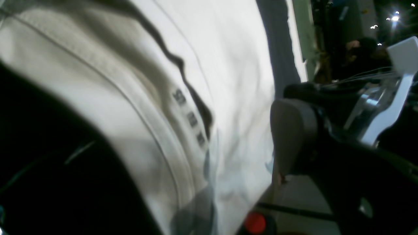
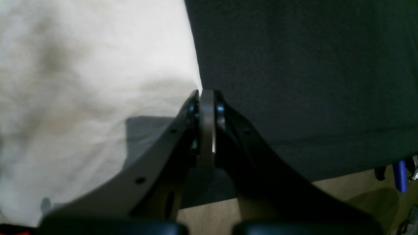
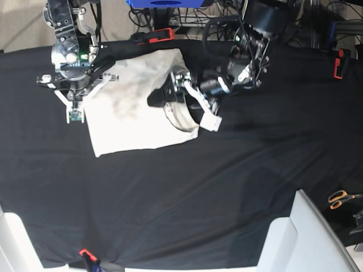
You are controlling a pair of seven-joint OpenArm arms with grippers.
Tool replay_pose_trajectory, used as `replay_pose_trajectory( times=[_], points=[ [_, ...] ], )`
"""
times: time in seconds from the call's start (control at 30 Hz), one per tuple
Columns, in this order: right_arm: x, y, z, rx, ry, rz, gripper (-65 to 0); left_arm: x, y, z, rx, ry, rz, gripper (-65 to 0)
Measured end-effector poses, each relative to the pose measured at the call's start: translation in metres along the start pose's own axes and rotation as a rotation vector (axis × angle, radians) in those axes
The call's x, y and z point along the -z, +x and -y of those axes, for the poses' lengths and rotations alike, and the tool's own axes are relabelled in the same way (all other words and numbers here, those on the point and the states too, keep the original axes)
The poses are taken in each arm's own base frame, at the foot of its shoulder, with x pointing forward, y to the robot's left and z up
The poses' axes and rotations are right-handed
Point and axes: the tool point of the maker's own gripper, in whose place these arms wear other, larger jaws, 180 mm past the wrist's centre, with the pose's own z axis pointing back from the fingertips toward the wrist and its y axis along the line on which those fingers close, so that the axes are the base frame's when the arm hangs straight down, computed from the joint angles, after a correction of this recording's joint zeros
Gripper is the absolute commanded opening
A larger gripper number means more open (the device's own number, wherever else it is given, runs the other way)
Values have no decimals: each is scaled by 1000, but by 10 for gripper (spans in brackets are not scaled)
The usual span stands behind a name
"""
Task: Fold the T-shirt properly
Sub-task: 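Move the left gripper to the collar edge and grasp it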
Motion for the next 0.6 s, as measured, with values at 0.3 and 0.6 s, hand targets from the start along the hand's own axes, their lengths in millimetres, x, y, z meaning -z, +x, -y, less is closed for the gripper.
replay_pose_trajectory(
  times=[0.3,0.6],
  points=[
    [0,0,1,2,-2,1,-648,29,5,15,70,-30,-73,-63],
    [0,0,1,2,-3,-1,-648,37,-3,20,56,-46,-87,-109]
  ],
)
